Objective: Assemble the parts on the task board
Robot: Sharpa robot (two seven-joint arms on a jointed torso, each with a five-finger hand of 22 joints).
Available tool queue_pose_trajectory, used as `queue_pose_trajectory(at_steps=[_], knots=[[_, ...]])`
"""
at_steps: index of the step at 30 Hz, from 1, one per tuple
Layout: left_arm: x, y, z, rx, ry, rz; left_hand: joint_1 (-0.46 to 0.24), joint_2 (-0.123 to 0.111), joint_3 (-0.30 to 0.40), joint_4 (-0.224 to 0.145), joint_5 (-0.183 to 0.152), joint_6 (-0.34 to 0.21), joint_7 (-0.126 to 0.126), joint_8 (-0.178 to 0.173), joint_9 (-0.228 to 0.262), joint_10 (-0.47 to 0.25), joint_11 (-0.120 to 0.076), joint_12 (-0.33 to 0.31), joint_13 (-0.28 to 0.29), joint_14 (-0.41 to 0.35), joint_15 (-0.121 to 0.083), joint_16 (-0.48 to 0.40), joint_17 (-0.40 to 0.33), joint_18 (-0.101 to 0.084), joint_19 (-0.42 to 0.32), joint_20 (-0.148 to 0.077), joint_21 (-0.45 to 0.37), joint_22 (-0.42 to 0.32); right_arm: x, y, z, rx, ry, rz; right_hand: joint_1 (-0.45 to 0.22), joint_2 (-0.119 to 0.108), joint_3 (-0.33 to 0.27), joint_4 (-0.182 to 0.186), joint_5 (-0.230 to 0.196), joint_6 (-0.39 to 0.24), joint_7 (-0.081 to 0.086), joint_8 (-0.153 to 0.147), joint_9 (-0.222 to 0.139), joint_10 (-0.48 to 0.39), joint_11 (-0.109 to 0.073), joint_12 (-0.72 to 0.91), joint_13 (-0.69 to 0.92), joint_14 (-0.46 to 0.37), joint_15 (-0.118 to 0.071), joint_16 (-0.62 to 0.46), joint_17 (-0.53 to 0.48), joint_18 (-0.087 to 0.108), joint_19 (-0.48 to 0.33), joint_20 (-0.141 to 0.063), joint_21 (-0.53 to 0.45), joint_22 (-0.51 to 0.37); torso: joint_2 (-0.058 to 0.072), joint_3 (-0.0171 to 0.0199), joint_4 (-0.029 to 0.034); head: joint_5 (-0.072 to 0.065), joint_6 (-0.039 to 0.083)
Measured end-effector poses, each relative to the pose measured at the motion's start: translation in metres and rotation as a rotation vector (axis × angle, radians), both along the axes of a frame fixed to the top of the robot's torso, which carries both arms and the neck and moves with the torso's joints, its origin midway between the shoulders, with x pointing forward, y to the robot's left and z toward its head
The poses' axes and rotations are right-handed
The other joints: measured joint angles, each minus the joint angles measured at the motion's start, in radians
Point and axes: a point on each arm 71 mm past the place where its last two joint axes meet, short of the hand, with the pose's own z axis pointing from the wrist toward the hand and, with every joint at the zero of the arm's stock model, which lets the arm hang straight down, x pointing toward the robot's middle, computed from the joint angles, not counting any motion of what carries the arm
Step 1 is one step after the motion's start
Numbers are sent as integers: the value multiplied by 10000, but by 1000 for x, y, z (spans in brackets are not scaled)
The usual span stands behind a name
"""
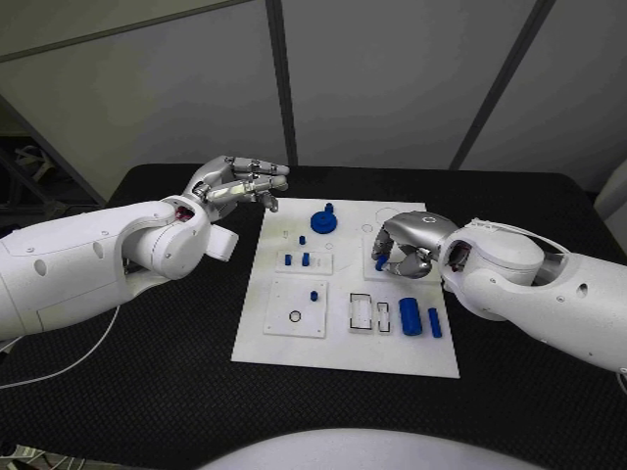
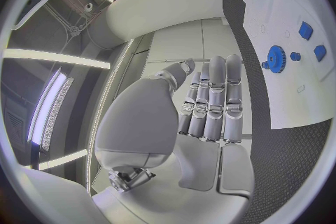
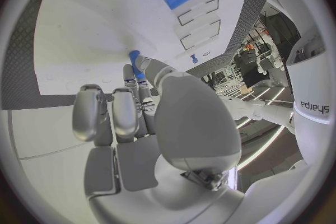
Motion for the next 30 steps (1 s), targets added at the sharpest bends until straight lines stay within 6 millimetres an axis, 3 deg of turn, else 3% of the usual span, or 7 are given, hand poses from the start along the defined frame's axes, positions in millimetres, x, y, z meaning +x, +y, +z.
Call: queue_pose_trajectory(at_steps=[10,17,25,30], knots=[[0,0,0,4,4,6,0,0,0,0,0,0,0,0,0,0,0,0,2,-1,1,0,1,0,0,0,0,1,-9,-1,8,368,-385,116,79,76,103,-110,87,70,-2,-5,72,35,35,18,48,0,0,0,13,0,67,-2,44,-1,-7,2,0,5,4],[0,0,0,4,7,8,40,40,0,0,0,0,0,0,0,1,-1,0,2,-1,1,0,-9,1,0,0,0,-10,-24,5,29,1122,-841,470,80,78,92,-121,150,71,-4,-7,44,35,36,12,72,0,1,0,12,0,67,-1,44,-2,-13,0,-1,-3,48],[1,-1,-1,-2,10,-7,40,40,0,0,0,0,0,0,0,1,-1,0,1,-2,1,0,-8,1,0,0,0,-10,-44,31,50,2141,-1137,1275,80,77,122,-91,151,68,-3,-25,18,35,35,-45,78,0,1,39,38,1,67,-1,80,-3,-13,-3,0,-2,64],[1,-3,-1,-13,11,-33,40,39,0,0,0,0,0,0,0,1,0,0,1,-2,2,0,-7,0,0,0,0,-9,-50,59,54,2698,-1041,1842,79,76,125,-88,205,64,-4,-41,23,35,35,-63,77,0,1,39,38,2,66,-1,80,-4,-8,-4,13,89,48]])
